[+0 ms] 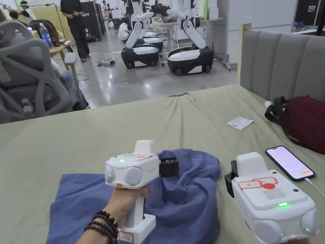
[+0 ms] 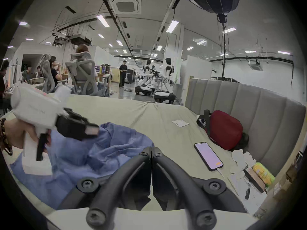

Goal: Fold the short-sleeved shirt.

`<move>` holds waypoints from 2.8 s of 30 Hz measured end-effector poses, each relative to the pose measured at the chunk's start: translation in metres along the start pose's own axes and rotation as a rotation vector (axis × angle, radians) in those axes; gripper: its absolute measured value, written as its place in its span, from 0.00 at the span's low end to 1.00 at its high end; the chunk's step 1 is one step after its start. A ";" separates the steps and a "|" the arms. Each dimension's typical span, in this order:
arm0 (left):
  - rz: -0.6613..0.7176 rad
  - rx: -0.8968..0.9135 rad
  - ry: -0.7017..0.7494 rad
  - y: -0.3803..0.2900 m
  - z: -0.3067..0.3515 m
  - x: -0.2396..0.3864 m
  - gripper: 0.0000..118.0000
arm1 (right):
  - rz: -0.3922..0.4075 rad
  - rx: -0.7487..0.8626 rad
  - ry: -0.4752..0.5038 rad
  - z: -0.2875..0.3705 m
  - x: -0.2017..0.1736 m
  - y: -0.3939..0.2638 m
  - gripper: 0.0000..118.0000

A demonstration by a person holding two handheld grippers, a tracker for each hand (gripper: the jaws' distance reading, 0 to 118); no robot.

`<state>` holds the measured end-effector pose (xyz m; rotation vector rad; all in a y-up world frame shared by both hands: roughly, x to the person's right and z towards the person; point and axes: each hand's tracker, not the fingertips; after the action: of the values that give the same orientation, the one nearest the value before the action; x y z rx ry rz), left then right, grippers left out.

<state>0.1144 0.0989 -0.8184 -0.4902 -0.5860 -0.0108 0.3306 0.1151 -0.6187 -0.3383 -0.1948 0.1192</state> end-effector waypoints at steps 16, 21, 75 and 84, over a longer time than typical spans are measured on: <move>0.048 0.103 0.334 -0.027 0.195 -0.135 0.00 | -0.010 0.053 0.080 0.012 -0.054 0.025 0.01; 0.105 0.029 0.366 -0.002 0.161 -0.190 0.38 | 0.033 0.050 0.091 0.004 -0.067 0.022 0.01; 0.064 0.238 0.518 0.158 0.202 -0.238 0.00 | -0.057 0.183 0.149 -0.084 -0.025 0.200 0.05; 0.055 0.362 0.573 0.261 0.229 -0.243 0.00 | 0.078 0.443 -0.112 -0.112 -0.012 0.373 0.05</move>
<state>-0.1719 0.4009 -0.8977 -0.1337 -0.0070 0.0074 0.3117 0.4268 -0.8513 0.1027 -0.2591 0.2534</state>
